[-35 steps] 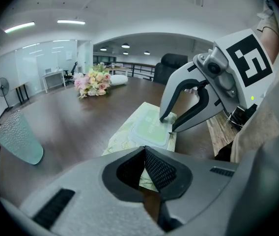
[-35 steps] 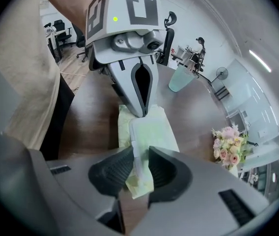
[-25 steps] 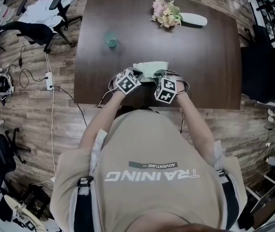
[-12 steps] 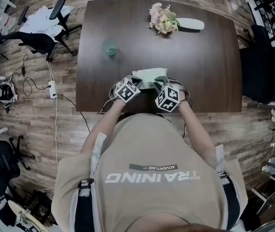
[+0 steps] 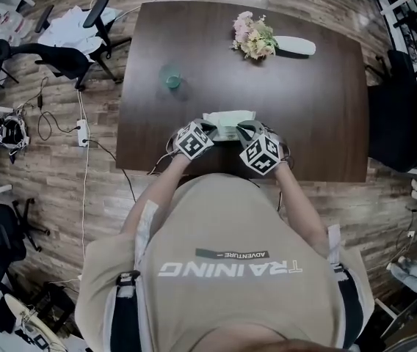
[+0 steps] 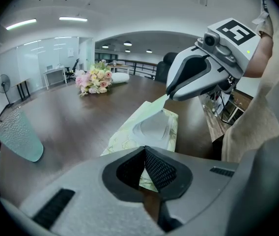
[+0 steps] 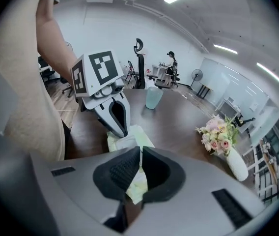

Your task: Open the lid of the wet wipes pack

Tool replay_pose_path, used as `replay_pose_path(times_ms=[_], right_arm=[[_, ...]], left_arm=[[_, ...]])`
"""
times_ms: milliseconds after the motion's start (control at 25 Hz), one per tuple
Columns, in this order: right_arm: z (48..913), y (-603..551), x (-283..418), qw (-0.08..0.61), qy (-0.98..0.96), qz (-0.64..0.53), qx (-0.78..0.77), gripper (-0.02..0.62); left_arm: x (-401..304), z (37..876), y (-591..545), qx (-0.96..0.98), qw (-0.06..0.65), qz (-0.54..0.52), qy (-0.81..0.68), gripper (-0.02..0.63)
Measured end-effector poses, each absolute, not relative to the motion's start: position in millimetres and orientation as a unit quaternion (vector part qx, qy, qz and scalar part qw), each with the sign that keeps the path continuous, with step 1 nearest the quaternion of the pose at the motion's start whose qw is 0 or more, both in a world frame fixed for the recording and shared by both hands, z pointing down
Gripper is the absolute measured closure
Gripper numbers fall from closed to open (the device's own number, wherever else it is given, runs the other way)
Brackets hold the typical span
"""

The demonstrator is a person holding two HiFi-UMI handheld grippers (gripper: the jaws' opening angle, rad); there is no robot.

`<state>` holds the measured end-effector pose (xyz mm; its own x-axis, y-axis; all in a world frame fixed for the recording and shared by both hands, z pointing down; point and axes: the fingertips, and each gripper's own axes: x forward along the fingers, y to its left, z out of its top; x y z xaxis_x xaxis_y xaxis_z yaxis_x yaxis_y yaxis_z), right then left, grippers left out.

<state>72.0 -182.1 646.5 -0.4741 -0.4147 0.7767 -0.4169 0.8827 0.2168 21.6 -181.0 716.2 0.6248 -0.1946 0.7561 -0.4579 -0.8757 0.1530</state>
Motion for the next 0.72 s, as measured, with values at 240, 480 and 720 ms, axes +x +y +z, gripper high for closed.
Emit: replay_pose_path(times_ms=[240, 480, 720], right_arm=[[642.9, -192.3, 72.8, 0.430, -0.869, 0.018, 0.246, 0.572], [638.0, -205.6, 71.4, 0.424, -0.869, 0.015, 0.253, 0.572], [636.0, -223.3, 71.7, 0.426, -0.869, 0.015, 0.251, 0.572]], left_arm=[[20.1, 717.0, -181.5, 0.881, 0.179, 0.396, -0.188, 0.597], [18.0, 716.2, -181.2, 0.880, 0.181, 0.392, -0.197, 0.597], [19.4, 716.3, -182.3, 0.880, 0.186, 0.388, -0.203, 0.597]])
